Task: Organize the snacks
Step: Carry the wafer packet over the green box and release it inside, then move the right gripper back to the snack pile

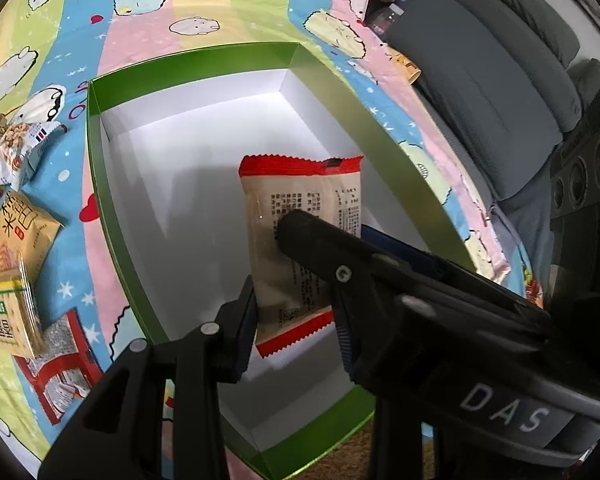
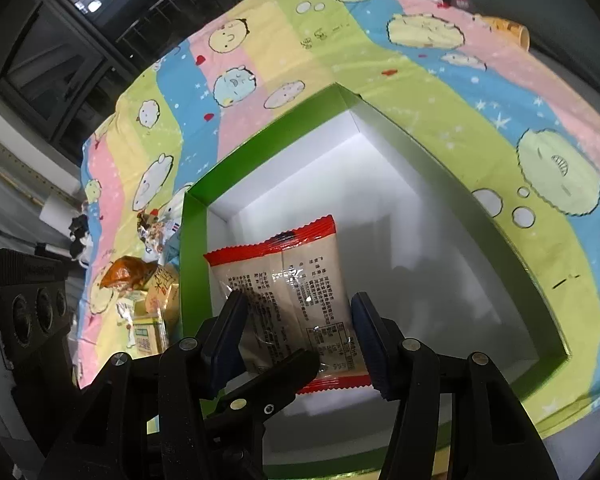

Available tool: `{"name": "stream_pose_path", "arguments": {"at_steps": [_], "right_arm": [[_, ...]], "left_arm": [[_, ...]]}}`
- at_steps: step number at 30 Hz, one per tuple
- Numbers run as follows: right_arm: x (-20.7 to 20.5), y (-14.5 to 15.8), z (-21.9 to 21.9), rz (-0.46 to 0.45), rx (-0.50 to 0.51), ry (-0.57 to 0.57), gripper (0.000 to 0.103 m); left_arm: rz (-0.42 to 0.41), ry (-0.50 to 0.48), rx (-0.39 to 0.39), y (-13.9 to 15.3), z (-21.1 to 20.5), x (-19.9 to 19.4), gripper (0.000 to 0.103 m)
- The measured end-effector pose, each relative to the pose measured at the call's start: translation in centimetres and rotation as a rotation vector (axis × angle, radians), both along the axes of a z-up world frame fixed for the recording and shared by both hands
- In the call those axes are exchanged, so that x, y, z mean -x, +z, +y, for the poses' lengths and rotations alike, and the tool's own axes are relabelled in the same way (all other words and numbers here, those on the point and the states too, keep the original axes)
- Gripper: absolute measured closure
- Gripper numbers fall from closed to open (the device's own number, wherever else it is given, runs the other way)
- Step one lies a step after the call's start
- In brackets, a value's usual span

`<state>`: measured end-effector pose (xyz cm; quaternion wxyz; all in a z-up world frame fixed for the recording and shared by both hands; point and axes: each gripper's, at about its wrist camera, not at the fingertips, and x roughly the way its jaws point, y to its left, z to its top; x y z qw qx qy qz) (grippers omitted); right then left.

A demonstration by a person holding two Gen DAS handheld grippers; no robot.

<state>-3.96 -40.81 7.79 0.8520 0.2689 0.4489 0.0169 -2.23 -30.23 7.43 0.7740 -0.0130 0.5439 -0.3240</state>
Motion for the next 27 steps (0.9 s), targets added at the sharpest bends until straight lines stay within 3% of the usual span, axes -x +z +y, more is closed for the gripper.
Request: {"name": "stream_pose_path", "arguments": {"at_steps": [9, 16, 21, 24, 27], "right_arm": [[-0.8, -1.3, 0.5, 0.027, -0.047, 0.022, 0.046], [0.0, 0.6, 1.4, -0.009, 0.015, 0.008, 0.046], [0.9, 3.0, 3.0, -0.071, 0.054, 0.009, 0.046], [1.5, 4.9, 4.5, -0.116, 0.089, 0.014, 0.045], [2.1, 6.3, 6.1, -0.153, 0.128, 0.025, 0.044]], "left_arm": [[-0.027, 0.031, -0.065, -0.6, 0.1, -0.3, 0.076], [-0.001, 0.032, 0.004, 0.6, 1.3, 0.2, 0.076], [-0.070, 0.031, 0.035, 3.1, 3.2, 1.3, 0.075], [-0.113, 0.059, 0.066, 4.8, 5.2, 1.9, 0.071], [-0.185, 0.098, 0.057, 6.1, 7.7, 2.3, 0.047]]}}
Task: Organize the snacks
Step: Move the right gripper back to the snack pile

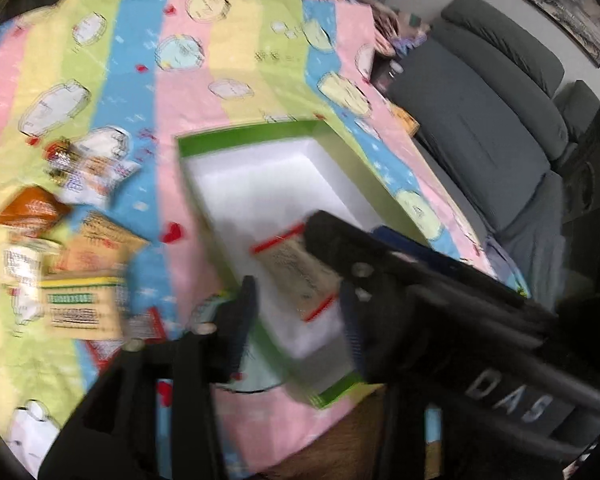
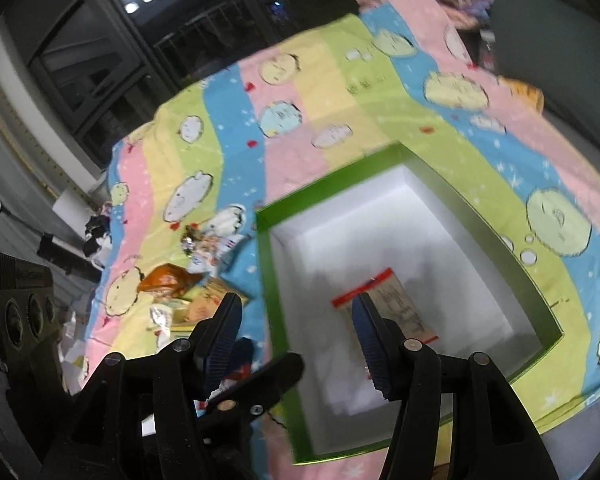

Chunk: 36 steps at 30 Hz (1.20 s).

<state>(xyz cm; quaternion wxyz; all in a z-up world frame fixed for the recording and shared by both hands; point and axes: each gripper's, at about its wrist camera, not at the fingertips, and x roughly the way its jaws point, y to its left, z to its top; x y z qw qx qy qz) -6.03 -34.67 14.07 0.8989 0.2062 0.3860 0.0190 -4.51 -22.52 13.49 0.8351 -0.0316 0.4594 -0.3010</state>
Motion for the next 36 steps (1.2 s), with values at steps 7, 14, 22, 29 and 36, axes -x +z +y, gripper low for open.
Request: {"name": "stream_pose_path", "arguments": {"at_steps": [7, 14, 22, 29, 36], "right_arm": [[0.7, 2.3, 4.5, -0.064, 0.059, 0.045, 0.014], [0.0, 2.0, 9.5, -0.046, 0.092, 0.112, 0.010], [-1.4, -1.3, 14.1, 0.072, 0.127, 0.176, 0.010], [-2.9, -4.4, 16.5, 0.179, 0.137, 0.220, 0.010], [-4.6, -7.3, 17.3, 0.256, 0.169, 0.211, 0.010]], "left_arm": [[-0.129, 0.155, -0.022, 2.0, 8.8, 0.7, 0.020], [-0.172, 0.282, -0.036, 0.6, 16.1, 1.9, 0.012], [-0.010, 0.462, -0.066, -4.4, 23.8, 1.7, 0.012], [0.061, 0.506, -0.038, -6.4, 26.1, 2.0, 0.012], [0.132, 0.486, -0.017, -8.1, 25.7, 1.6, 0.013]]}}
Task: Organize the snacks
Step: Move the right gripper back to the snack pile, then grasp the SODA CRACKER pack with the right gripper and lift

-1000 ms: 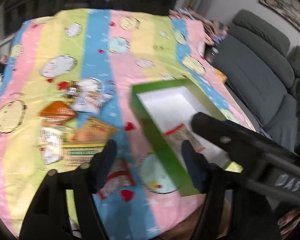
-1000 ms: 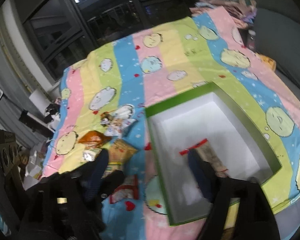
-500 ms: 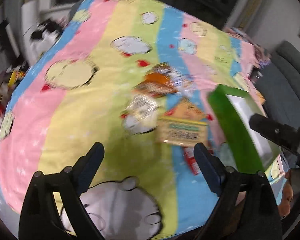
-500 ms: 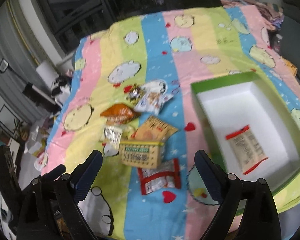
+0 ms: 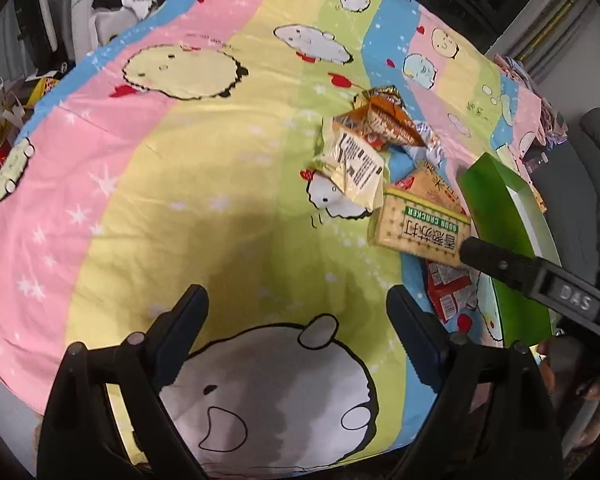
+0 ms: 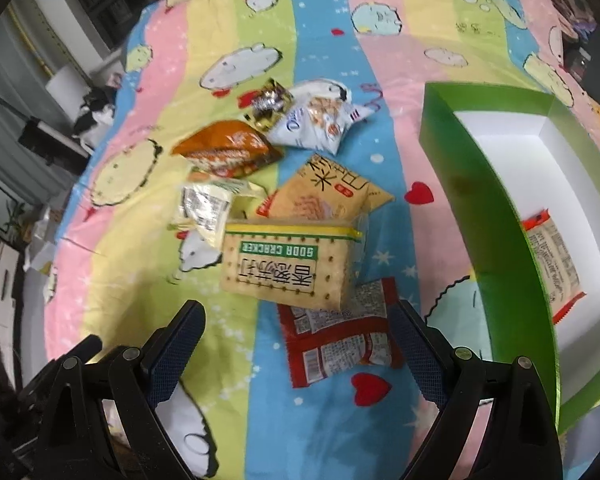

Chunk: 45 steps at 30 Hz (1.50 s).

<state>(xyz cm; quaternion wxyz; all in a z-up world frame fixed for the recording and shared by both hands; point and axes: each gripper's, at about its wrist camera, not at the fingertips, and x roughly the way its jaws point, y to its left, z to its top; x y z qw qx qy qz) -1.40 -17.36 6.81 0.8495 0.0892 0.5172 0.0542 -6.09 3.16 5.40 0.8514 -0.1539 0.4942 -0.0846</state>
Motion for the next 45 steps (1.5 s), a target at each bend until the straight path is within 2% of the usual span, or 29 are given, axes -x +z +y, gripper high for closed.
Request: {"name": "stream_pose_path", "arguments": {"at_steps": [6, 9, 14, 15, 17, 19, 21, 24, 27, 29, 32, 40, 45], "right_arm": [[-1.8, -1.1, 0.0, 0.008, 0.024, -0.035, 0.010], [-2.3, -1.2, -0.6, 0.005, -0.019, -0.050, 0.010], [-2.8, -0.9, -1.3, -0.010, -0.047, -0.053, 0.010], [-2.9, -0.8, -1.4, -0.010, -0.057, -0.055, 0.012], [-3.0, -0.7, -1.7, -0.005, -0.076, -0.056, 0.028], [-3.1, -0.6, -2.0, -0.003, -0.088, -0.059, 0.033], [-3.3, -0.6, -2.3, -0.004, -0.095, -0.064, 0.033], [-3.7, -1.0, -2.6, 0.006, -0.125, -0.063, 0.035], [-4.1, -1.6, -2.6, 0.027, -0.165, -0.050, 0.037], [-4.3, -1.8, -2.4, 0.029, -0.138, -0.049, 0.045], [-4.6, -2.2, -2.1, 0.031, -0.111, -0.033, 0.056], [-4.8, -2.6, -2.2, 0.016, -0.130, -0.024, 0.056], [-4.2, -2.2, -2.6, 0.005, -0.155, -0.023, 0.056]], "left_arm": [[-0.009, -0.024, 0.038, 0.2, -0.6, -0.9, 0.014], [-0.022, -0.069, 0.081, 0.5, -1.7, -2.1, 0.014], [-0.004, -0.148, 0.131, -0.3, -4.2, -4.5, 0.027], [0.002, -0.169, 0.158, -0.6, -4.6, -5.0, 0.030], [0.022, -0.188, 0.180, -1.1, -5.1, -5.9, 0.034], [0.033, -0.201, 0.197, -1.6, -5.4, -6.7, 0.035], [0.042, -0.223, 0.204, -2.0, -5.7, -7.3, 0.035], [0.059, -0.234, 0.180, -2.7, -5.9, -7.9, 0.035], [0.037, -0.259, 0.191, -2.7, -5.9, -8.2, 0.035], [0.038, -0.280, 0.194, -2.8, -6.2, -8.3, 0.035], [0.025, -0.302, 0.151, -2.7, -7.0, -8.3, 0.035], [0.024, -0.304, 0.164, -2.8, -7.0, -8.3, 0.049], [0.015, -0.288, 0.132, -1.7, -7.3, -7.5, 0.051]]}}
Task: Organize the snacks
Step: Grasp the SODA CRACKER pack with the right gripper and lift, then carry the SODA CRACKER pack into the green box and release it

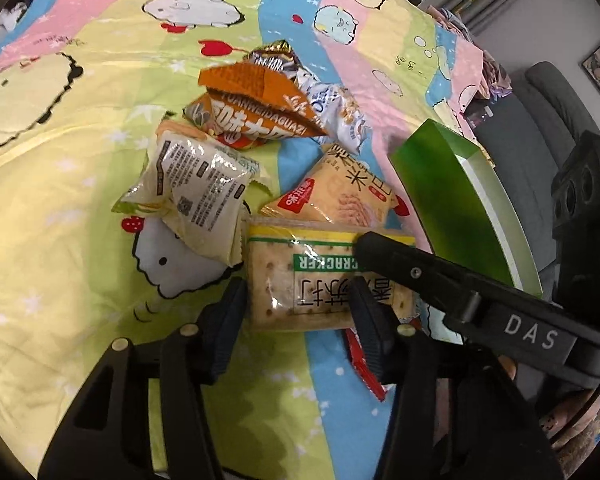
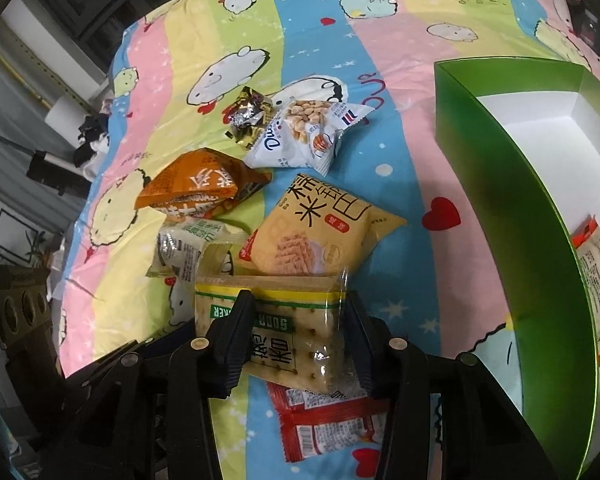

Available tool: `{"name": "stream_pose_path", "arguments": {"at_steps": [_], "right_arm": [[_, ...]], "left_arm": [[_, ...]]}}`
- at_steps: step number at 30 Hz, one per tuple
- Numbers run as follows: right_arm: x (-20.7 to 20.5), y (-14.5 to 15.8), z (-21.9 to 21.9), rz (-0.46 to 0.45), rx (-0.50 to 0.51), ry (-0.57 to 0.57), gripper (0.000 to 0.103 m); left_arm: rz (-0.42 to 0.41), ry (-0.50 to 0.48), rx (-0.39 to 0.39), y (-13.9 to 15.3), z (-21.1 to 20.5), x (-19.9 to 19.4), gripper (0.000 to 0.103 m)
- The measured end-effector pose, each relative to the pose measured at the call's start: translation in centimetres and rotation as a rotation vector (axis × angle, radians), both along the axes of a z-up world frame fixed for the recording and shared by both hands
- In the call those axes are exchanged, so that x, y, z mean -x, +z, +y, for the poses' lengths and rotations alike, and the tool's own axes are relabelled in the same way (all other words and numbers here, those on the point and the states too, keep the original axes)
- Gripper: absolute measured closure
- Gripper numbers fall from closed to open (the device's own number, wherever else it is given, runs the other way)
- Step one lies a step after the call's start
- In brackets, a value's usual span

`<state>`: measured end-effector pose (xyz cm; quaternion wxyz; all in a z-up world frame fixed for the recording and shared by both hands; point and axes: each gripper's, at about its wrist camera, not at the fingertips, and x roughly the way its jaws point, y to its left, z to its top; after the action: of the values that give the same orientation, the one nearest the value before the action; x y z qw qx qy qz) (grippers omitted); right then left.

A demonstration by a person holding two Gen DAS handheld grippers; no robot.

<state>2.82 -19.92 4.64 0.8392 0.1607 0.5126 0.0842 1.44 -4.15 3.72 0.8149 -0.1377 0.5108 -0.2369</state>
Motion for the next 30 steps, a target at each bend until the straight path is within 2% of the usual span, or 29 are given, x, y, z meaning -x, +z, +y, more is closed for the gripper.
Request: {"name": "stream_pose_path", "arguments": {"at_steps": [17, 30], "right_arm": [[4.3, 7.0, 0.2, -0.180, -0.025, 0.045, 0.056], [7.5, 11.1, -1.1, -0.297, -0.034, 0.039, 0.055]], "left_arm": [[-0.161, 0.043, -0.044, 7.4, -0.2, 4.1, 0.051], [-0.273, 0.041, -0.072, 11.6, -1.6, 7.4, 0.051]]}}
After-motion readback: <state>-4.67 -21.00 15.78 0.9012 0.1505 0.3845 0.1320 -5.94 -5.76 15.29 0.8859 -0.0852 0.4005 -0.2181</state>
